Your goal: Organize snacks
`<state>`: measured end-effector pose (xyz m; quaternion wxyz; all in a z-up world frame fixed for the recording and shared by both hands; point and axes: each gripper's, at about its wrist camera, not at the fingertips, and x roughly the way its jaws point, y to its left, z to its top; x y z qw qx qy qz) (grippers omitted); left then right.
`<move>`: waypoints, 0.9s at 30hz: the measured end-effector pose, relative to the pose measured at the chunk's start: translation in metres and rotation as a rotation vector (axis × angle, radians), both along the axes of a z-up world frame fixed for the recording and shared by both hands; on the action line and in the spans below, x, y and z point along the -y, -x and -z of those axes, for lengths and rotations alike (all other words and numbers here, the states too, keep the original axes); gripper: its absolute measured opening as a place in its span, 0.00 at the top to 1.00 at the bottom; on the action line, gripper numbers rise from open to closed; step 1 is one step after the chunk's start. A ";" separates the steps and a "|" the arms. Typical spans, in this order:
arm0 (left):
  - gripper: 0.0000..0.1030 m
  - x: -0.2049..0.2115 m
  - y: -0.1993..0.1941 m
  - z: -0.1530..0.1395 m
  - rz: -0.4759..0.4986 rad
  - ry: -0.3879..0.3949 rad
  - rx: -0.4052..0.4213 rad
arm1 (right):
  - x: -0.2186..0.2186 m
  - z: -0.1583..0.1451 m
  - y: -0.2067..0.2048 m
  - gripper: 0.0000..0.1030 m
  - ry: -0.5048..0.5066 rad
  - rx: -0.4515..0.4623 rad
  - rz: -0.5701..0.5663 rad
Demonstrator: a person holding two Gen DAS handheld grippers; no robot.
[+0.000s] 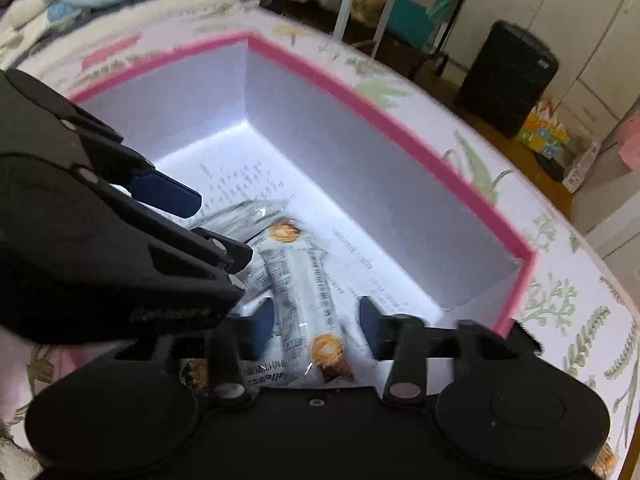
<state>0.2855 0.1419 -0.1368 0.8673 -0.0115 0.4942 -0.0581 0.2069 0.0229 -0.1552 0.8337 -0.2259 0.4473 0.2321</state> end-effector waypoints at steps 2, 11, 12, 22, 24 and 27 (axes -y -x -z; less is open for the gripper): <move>0.58 0.000 0.006 -0.014 0.004 0.010 0.007 | 0.016 -0.025 0.018 0.50 -0.039 0.030 0.030; 0.48 0.003 0.061 -0.082 0.100 0.026 0.059 | 0.105 -0.119 0.112 0.50 -0.255 0.156 0.104; 0.47 0.004 0.068 -0.088 0.114 0.001 0.063 | 0.119 -0.125 0.120 0.50 -0.268 0.158 0.137; 0.38 0.028 0.127 -0.128 0.174 0.059 0.194 | 0.178 -0.119 0.156 0.49 -0.267 0.194 0.223; 0.38 0.041 0.134 -0.123 0.177 0.085 0.192 | 0.185 -0.110 0.158 0.48 -0.284 0.190 0.228; 0.38 0.062 0.140 -0.110 0.191 0.123 0.181 | 0.190 -0.090 0.157 0.48 -0.306 0.174 0.256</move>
